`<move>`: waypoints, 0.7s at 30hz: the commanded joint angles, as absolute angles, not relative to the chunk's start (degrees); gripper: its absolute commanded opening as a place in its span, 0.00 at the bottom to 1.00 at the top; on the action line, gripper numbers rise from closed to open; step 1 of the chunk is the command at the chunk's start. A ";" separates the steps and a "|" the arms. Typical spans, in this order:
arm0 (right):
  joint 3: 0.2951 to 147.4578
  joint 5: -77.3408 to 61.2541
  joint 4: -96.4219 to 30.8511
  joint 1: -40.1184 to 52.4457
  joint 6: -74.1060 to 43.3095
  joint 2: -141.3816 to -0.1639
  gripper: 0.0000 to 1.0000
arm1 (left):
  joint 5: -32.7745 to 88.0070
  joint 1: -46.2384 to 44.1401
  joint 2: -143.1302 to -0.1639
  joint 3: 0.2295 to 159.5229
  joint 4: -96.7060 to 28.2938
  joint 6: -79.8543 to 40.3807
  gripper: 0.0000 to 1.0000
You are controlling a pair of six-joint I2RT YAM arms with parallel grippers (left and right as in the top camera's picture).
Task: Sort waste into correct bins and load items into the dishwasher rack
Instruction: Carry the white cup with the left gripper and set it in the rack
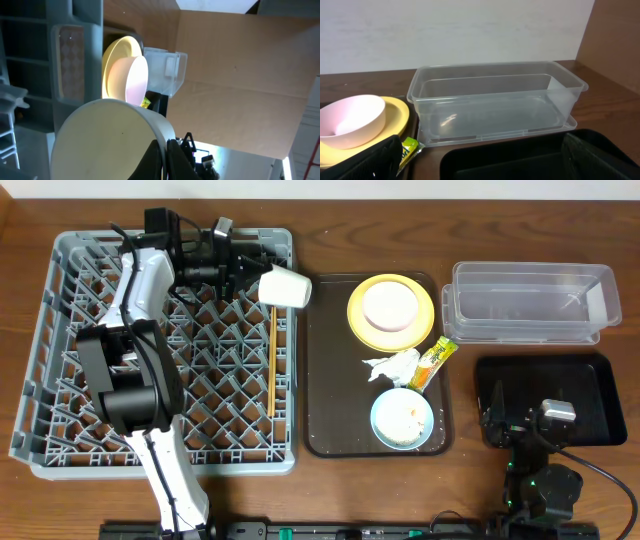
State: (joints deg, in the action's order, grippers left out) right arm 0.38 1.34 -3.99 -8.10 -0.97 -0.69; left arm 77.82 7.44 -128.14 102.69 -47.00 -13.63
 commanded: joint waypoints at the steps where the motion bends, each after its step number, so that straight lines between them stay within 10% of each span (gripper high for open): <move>1: 0.32 1.41 -4.16 -8.45 -0.56 -0.32 0.99 | 66.52 7.60 -128.49 100.55 -47.31 -14.92 0.06; 21: 0.32 1.41 -4.16 -8.45 -0.56 -0.32 0.99 | 46.81 8.51 -124.33 101.41 -50.28 -15.09 0.38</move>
State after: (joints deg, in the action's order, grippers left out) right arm 0.38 1.30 -3.99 -8.25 -0.97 -0.69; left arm 52.95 8.29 -126.93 100.90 -49.84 -15.62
